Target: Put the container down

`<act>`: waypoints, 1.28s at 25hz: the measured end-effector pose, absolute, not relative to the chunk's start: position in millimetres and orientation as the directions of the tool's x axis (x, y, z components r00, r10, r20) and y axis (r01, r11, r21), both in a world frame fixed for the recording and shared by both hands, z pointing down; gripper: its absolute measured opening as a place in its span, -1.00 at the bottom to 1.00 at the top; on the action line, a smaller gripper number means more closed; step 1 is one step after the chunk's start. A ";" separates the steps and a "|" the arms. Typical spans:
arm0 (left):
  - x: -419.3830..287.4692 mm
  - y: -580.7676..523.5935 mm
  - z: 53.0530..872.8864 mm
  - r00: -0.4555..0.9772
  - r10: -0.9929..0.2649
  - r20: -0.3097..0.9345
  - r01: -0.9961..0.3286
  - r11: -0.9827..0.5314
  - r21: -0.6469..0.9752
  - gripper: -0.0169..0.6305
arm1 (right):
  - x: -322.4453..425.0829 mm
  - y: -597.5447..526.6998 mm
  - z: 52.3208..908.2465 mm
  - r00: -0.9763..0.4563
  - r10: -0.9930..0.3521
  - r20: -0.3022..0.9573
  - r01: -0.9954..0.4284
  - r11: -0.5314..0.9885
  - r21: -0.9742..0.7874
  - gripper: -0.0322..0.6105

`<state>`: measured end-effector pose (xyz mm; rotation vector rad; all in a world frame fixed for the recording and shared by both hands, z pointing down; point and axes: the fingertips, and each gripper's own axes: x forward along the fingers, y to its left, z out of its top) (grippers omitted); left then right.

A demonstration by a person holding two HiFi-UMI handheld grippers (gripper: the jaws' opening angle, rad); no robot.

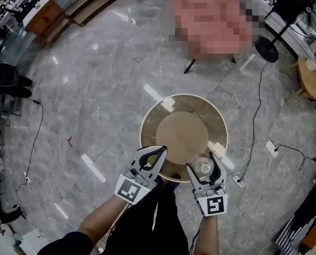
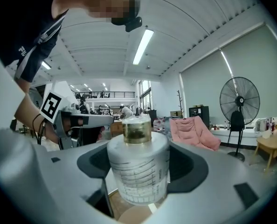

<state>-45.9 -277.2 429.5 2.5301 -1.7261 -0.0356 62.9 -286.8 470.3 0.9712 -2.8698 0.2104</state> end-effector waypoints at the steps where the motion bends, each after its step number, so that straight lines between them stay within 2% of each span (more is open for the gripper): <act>1: -48.9 -279.2 439.4 0.369 -0.929 0.028 -0.927 -0.365 0.081 -0.87 | 60.5 -288.5 481.4 -0.791 -0.594 0.144 -0.608 0.788 -0.091 0.20; 12: -93.4 -283.7 563.2 0.328 -0.940 0.097 -0.944 -0.321 0.077 -0.87 | 38.1 -298.3 623.0 -0.774 -0.610 0.171 -0.629 0.770 -0.103 0.20; 23: -90.9 -287.8 655.5 0.328 -0.934 0.137 -0.941 -0.311 0.133 -0.87 | 30.6 -309.7 714.4 -0.757 -0.623 0.195 -0.647 0.757 -0.091 0.20; 32: -95.5 -293.9 729.4 0.341 -0.928 0.148 -0.939 -0.331 0.092 -0.87 | 23.9 -321.1 808.2 -0.754 -0.609 0.245 -0.649 0.748 -0.139 0.20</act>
